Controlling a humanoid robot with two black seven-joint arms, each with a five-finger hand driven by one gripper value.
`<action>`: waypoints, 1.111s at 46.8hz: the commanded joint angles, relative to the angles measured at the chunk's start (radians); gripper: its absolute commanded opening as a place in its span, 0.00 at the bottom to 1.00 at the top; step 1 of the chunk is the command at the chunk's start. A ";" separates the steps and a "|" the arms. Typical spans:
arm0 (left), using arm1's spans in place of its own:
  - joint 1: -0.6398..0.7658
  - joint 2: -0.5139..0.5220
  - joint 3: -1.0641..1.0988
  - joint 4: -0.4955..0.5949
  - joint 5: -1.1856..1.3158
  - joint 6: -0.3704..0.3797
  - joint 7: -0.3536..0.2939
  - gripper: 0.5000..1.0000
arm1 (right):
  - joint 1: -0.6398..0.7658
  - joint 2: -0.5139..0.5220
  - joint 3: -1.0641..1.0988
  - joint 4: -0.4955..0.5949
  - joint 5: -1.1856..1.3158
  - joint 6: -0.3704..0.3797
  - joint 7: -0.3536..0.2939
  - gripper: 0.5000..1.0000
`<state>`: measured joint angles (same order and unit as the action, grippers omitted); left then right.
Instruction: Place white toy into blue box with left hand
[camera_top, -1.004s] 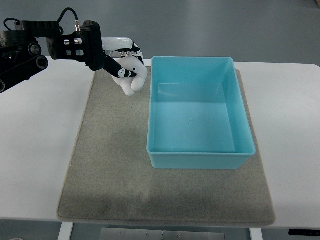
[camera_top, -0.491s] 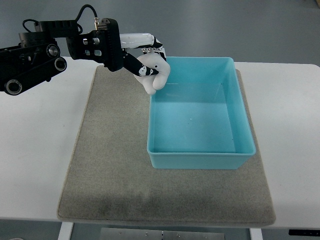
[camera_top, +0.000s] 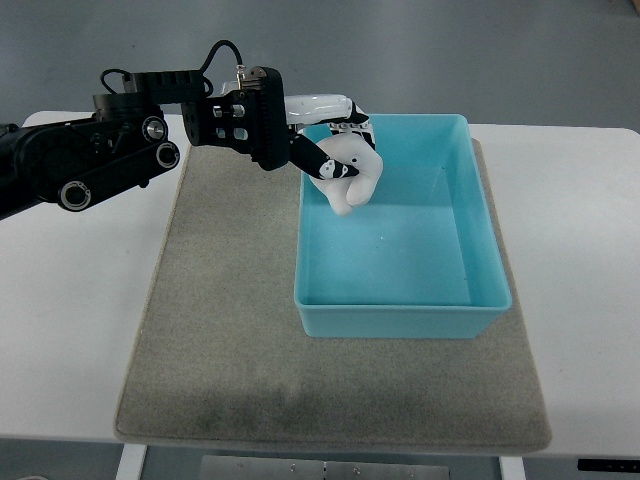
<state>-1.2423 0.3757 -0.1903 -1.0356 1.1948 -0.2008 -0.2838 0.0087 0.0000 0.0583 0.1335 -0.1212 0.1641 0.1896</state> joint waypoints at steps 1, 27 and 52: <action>0.006 -0.014 0.000 0.002 0.000 0.006 0.003 0.25 | 0.000 0.000 0.000 0.000 0.000 0.000 0.001 0.87; 0.032 -0.020 0.005 0.005 -0.001 0.011 0.002 0.77 | 0.000 0.000 0.000 0.000 0.000 0.000 -0.001 0.87; 0.018 -0.009 -0.006 0.141 -0.103 0.041 0.000 0.77 | 0.000 0.000 0.000 0.000 0.000 0.000 0.001 0.87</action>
<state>-1.2230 0.3644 -0.1958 -0.9236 1.1278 -0.1779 -0.2839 0.0091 0.0000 0.0583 0.1335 -0.1212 0.1641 0.1896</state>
